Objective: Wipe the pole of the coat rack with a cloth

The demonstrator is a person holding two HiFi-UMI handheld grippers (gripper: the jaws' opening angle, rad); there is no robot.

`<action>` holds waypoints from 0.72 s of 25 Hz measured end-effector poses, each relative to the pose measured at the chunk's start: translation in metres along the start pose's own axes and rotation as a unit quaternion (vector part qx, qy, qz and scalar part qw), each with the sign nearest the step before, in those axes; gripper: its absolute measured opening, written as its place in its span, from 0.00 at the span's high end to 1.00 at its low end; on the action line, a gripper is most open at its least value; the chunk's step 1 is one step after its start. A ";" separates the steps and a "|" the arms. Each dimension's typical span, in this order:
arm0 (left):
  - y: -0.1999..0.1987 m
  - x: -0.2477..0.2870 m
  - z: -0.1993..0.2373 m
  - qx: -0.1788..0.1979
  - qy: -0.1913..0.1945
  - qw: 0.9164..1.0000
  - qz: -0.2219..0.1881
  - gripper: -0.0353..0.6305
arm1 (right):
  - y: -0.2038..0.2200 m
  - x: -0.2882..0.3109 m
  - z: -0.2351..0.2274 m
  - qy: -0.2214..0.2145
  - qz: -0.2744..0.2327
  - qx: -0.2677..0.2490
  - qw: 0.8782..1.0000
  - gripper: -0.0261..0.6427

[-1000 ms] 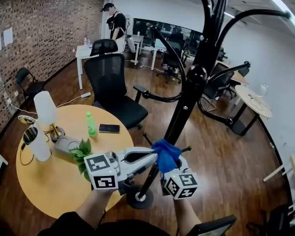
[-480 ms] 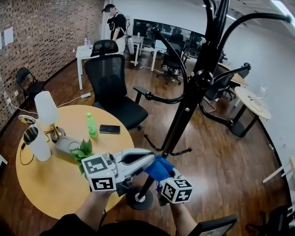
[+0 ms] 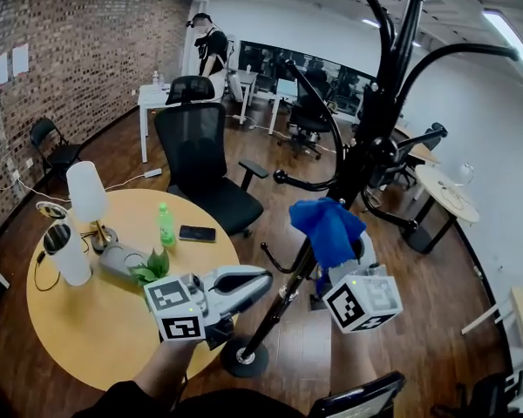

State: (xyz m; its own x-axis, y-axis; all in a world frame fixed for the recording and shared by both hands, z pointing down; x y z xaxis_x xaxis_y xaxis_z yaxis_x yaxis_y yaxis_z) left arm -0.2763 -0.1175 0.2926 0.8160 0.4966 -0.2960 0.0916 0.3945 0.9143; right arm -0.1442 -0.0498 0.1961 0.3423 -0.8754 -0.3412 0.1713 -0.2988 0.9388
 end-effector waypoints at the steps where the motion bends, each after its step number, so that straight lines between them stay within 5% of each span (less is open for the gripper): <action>1: -0.002 -0.001 -0.001 0.002 0.001 1.000 -0.002 0.94 | -0.021 0.008 0.002 -0.004 -0.019 -0.010 1.000 0.93; 7: -0.013 -0.016 -0.002 0.011 -0.004 1.000 -0.021 0.94 | -0.126 0.005 0.051 -0.068 -0.126 -0.060 0.988 0.93; 12: -0.019 -0.016 -0.002 0.020 -0.003 0.999 -0.025 0.94 | -0.165 -0.028 0.090 -0.142 -0.206 -0.068 0.966 0.93; 15: -0.022 -0.015 -0.004 0.023 0.002 0.999 -0.023 0.94 | -0.165 -0.026 0.085 -0.138 -0.198 -0.070 0.968 0.93; 18: -0.022 -0.015 -0.006 0.018 0.005 1.000 -0.021 0.94 | -0.142 -0.012 0.054 -0.087 -0.159 -0.045 0.982 0.93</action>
State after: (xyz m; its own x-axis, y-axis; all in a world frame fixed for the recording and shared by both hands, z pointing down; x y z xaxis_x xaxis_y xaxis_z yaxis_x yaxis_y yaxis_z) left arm -0.2941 -0.1291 0.2750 0.8057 0.4871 -0.3370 0.1466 0.3872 0.9103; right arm -0.2229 -0.0170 0.0692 0.0972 -0.7977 -0.5951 0.3283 -0.5388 0.7758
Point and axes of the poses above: the fingertips, and each gripper's own axes: x forward along the fingers, z to its left, y out of its underside, the point moved 4 cm from there along -x, backward along the fingers, and after that the axes turned 3 degrees about -x, right-handed, at the moved point
